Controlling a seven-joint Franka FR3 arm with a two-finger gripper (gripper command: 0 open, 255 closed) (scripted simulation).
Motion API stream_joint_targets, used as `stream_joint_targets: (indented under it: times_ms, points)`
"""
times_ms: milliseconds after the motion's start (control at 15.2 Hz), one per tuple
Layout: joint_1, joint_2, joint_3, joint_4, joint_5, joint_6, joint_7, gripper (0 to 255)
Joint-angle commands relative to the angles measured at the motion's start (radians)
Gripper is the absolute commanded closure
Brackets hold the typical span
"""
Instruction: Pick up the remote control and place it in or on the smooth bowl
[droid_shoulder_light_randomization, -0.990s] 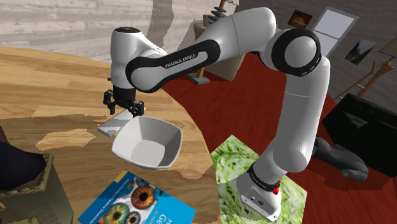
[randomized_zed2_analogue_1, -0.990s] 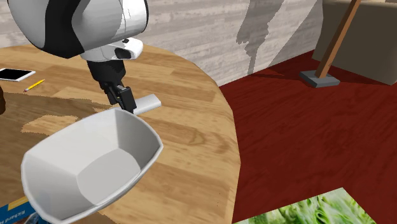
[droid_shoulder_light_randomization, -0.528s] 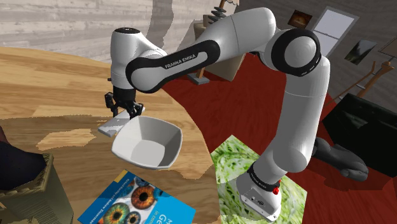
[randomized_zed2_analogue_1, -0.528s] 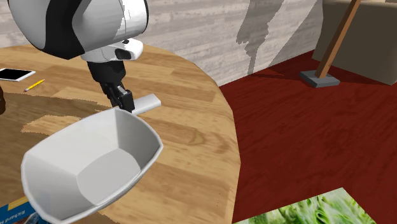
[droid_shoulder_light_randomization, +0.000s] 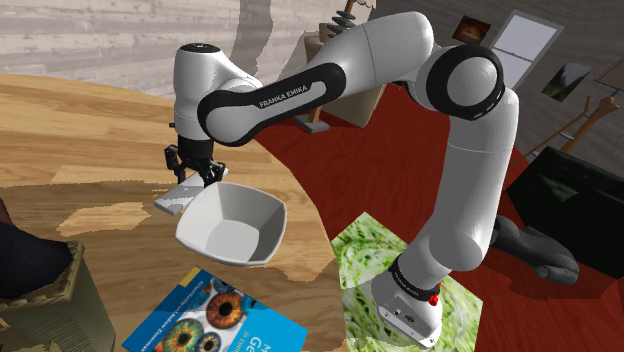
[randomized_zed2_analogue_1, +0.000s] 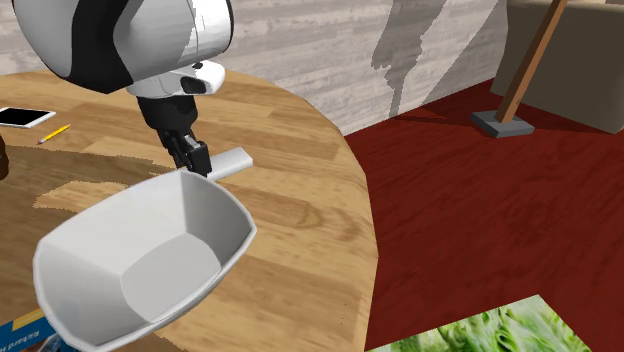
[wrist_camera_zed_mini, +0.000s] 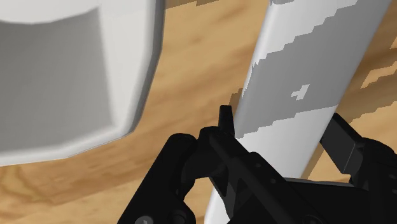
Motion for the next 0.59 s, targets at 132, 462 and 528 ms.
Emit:
stream_joint_targets:
  times_ms: [132,462,528]
  points:
    - [-0.005,-0.021,0.007,0.014,0.014,-0.032,-0.008,255]
    - [-0.012,-0.052,0.018,0.041,0.035,-0.087,-0.022,255]
    - [-0.013,-0.058,0.02,0.047,0.039,-0.098,-0.024,255]
